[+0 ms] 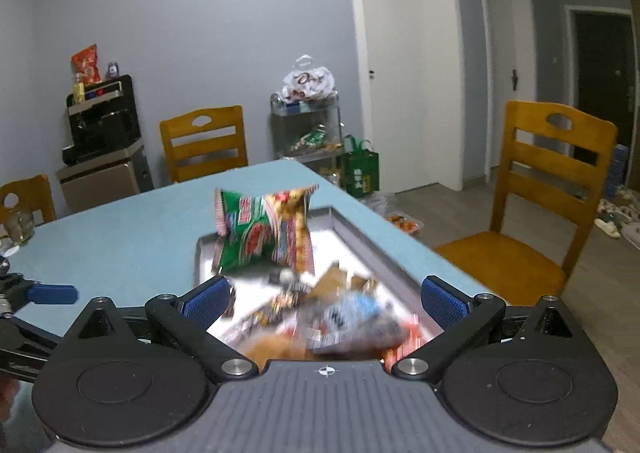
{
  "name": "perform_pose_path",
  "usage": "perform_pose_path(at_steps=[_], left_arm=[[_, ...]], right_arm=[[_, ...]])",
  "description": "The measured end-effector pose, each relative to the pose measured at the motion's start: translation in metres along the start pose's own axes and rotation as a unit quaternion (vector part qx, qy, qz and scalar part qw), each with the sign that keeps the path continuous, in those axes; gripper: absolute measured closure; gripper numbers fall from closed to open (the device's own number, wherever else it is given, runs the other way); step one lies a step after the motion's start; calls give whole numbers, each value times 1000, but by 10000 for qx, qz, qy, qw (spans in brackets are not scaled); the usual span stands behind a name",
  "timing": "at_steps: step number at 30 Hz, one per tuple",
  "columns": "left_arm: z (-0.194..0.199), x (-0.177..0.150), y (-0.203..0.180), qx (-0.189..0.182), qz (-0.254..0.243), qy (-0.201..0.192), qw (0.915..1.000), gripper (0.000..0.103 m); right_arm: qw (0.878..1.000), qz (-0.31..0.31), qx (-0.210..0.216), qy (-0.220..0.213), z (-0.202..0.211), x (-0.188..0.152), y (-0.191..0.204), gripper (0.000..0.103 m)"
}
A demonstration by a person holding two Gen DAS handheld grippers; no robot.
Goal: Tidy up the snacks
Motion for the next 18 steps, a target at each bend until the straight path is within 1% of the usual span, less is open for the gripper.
perform_pose_path(at_steps=[3,7,12,15,18], left_arm=[[1,-16,-6,-178,-2,148,9997,3],[1,-32,-15,-369,-78,242,9990,3],[-9,-44,-24,-295,-200,344,9988,2],[-16,-47,-27,-248,-286,475,9982,2],[-20,-50,-27,-195,-336,570,9976,1]], right_arm=[[9997,-183,18,159,20,-21,12,0],[9981,-333,46,525,30,-48,27,0],[9944,-222,-113,1025,22,-77,36,0],[9936,-365,-207,1049,19,-87,37,0],[9923,-341,-239,1164,15,-94,40,0]])
Point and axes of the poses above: each gripper's, at about its wrist camera, not at the fingertips, and z roughly against the way its jaws point, y to its left, x to its top, the point moved 8 cm from there along -z, roughly the way its jaws point, and after that the axes turned 12 degrees about z, right-handed, at the moved point
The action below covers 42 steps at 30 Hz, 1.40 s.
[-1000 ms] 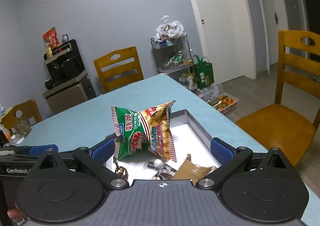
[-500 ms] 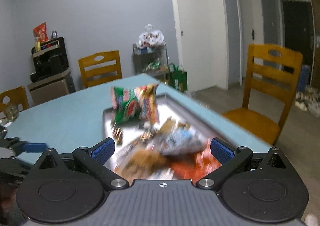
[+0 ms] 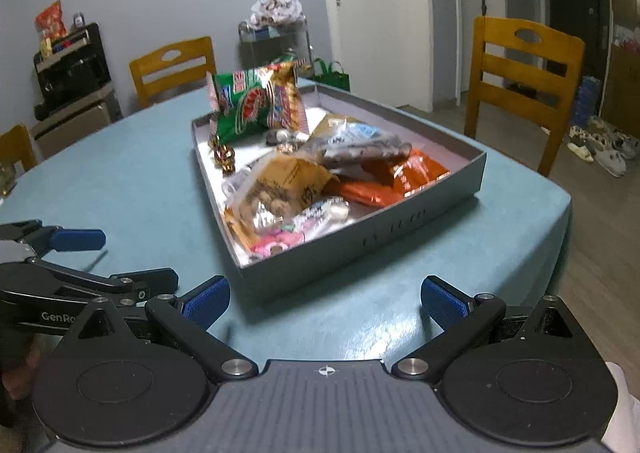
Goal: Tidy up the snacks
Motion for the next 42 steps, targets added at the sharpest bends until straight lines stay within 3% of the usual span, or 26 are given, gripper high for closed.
perform_pose_path(at_steps=[6,16,42], left_arm=[[-5,1,7,-176,271,128,9994,1],[-6,1,8,-145,277,126,9994,1],[-6,1,9,-145,277,123,9994,1]], right_arm=[[9993,35,-242,277,-11,1,2,0],[9992,89,-353,-153,-8,-5,3,0],[9988,45,-385,-295,-7,-5,3,0]])
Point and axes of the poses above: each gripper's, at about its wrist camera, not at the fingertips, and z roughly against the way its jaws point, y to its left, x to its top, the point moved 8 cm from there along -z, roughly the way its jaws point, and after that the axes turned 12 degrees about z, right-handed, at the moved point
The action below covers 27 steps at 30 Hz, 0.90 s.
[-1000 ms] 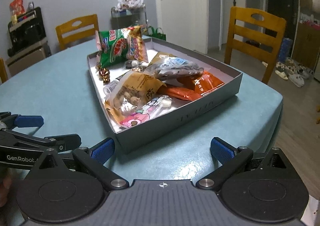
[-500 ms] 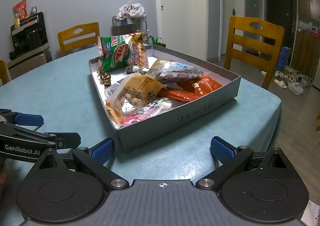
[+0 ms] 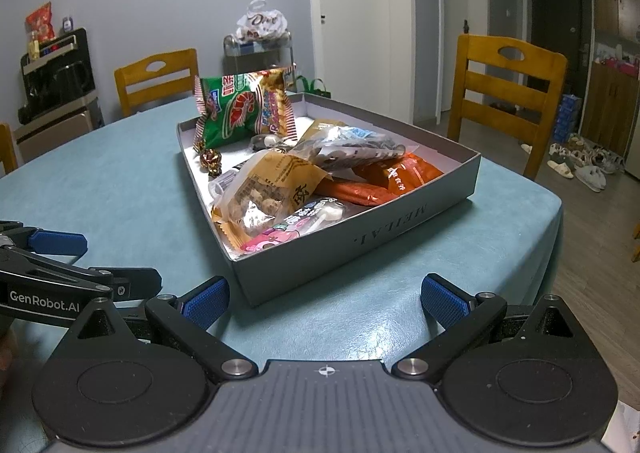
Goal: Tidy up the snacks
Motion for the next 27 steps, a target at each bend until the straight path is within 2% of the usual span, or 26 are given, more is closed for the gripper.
perform_pose_path(at_steps=[27], left_arm=[[0,0,0,0,-1,-1,10000,1]], right_arm=[[10000,71,-17,-66,0,-2,1,0]])
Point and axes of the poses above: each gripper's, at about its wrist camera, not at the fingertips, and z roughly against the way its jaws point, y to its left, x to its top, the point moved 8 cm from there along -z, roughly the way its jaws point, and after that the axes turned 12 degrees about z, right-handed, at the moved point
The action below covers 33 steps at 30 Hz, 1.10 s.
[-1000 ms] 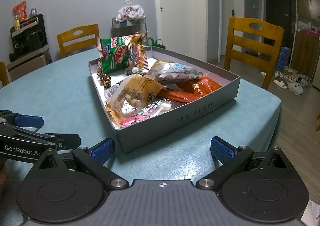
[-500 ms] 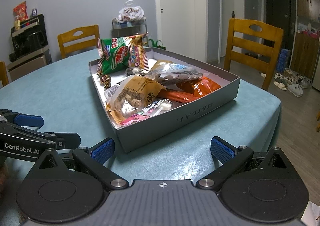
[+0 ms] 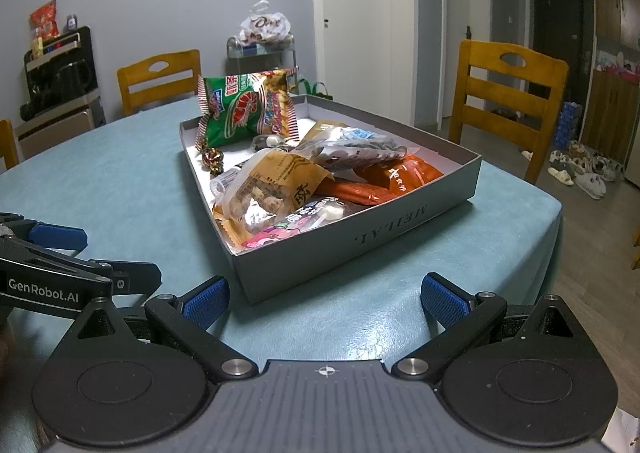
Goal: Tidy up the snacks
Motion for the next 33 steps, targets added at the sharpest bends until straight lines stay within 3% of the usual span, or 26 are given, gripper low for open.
perform_pose_path(at_steps=[33], left_arm=[[0,0,0,-1,2,-1,10000,0]], right_arm=[[10000,88,-8,-7,0,-2,1,0]])
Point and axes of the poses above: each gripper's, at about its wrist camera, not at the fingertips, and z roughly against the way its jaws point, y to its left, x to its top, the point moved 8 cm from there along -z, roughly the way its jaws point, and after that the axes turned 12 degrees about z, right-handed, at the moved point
